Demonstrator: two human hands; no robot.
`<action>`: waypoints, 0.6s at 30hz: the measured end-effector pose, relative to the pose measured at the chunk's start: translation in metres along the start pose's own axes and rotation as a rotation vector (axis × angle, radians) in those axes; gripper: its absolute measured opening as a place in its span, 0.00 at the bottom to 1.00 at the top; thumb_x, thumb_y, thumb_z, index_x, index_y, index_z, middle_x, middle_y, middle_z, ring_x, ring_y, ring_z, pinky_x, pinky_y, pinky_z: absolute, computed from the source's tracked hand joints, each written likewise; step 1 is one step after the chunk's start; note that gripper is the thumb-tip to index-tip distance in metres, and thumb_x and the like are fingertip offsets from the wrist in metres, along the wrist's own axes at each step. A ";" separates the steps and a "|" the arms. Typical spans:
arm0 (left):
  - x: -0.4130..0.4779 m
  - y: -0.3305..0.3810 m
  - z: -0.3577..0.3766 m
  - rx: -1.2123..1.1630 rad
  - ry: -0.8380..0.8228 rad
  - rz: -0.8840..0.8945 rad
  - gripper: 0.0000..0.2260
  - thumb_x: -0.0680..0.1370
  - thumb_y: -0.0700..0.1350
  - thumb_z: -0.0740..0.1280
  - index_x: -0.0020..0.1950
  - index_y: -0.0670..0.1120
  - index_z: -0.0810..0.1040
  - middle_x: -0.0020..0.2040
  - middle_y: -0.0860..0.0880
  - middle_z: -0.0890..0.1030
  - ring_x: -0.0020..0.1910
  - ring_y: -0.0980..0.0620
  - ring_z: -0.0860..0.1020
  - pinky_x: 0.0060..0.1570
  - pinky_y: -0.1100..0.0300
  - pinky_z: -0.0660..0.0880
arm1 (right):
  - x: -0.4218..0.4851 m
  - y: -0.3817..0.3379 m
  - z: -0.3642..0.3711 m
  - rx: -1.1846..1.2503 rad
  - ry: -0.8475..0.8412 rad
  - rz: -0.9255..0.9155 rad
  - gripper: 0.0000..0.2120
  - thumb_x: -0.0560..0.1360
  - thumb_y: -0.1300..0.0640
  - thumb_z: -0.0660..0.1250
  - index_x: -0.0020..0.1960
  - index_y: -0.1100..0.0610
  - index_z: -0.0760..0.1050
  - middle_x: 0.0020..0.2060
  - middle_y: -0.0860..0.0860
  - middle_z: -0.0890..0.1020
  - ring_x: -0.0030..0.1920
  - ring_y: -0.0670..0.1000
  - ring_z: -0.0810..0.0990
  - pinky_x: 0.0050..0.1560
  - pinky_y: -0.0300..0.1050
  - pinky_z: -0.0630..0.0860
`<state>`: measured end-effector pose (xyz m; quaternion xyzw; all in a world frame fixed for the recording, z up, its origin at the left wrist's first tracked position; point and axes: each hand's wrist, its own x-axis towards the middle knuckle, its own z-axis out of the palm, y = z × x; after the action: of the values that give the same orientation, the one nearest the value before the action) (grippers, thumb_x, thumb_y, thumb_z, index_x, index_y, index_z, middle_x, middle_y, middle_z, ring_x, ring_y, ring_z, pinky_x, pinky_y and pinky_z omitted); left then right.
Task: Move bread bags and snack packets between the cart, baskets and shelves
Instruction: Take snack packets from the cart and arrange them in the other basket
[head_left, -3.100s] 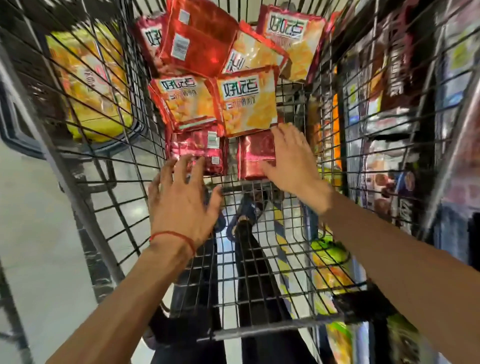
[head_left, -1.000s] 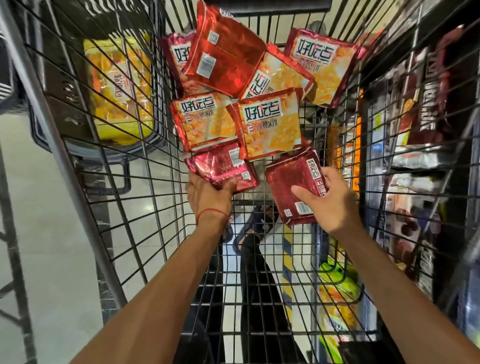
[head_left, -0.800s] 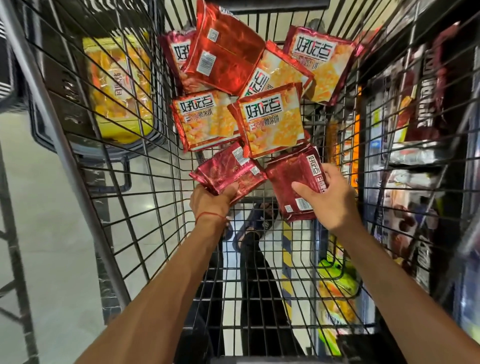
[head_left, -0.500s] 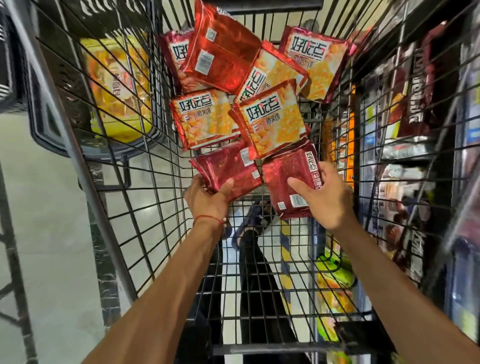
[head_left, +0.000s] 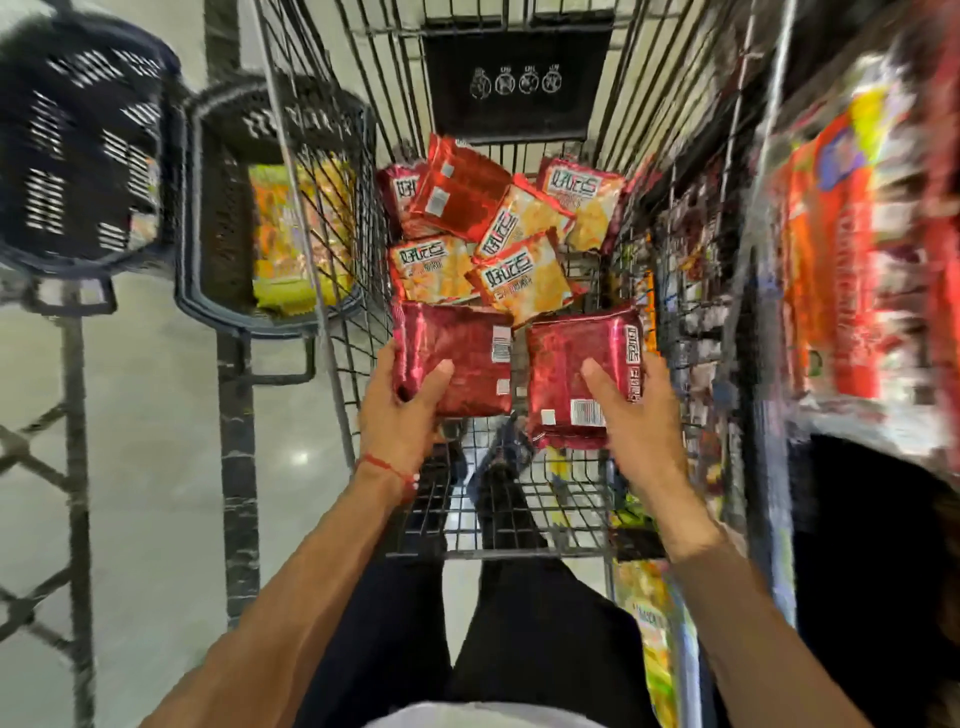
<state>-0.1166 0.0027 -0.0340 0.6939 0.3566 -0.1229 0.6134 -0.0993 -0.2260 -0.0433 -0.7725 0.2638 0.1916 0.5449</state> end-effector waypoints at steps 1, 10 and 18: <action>-0.011 0.007 -0.004 -0.002 -0.012 0.018 0.26 0.77 0.51 0.75 0.73 0.46 0.73 0.61 0.49 0.84 0.59 0.53 0.83 0.59 0.56 0.81 | -0.010 -0.009 -0.005 0.020 0.004 -0.015 0.40 0.74 0.30 0.70 0.77 0.51 0.66 0.70 0.48 0.78 0.69 0.50 0.77 0.72 0.57 0.73; -0.083 0.033 -0.044 0.066 0.014 0.134 0.20 0.81 0.53 0.70 0.70 0.47 0.74 0.61 0.48 0.84 0.60 0.53 0.82 0.61 0.56 0.78 | -0.069 -0.048 -0.024 -0.018 -0.059 -0.083 0.44 0.75 0.29 0.67 0.81 0.51 0.58 0.78 0.52 0.69 0.76 0.54 0.70 0.78 0.57 0.65; -0.113 0.028 -0.077 -0.011 0.073 0.150 0.22 0.81 0.51 0.70 0.71 0.46 0.68 0.62 0.47 0.82 0.61 0.47 0.82 0.63 0.43 0.79 | -0.100 -0.064 -0.024 0.012 -0.219 -0.154 0.34 0.82 0.45 0.68 0.82 0.51 0.56 0.77 0.47 0.68 0.72 0.38 0.66 0.71 0.38 0.61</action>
<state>-0.2001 0.0365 0.0727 0.7194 0.3264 -0.0495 0.6112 -0.1377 -0.2120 0.0707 -0.7617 0.1437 0.2309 0.5881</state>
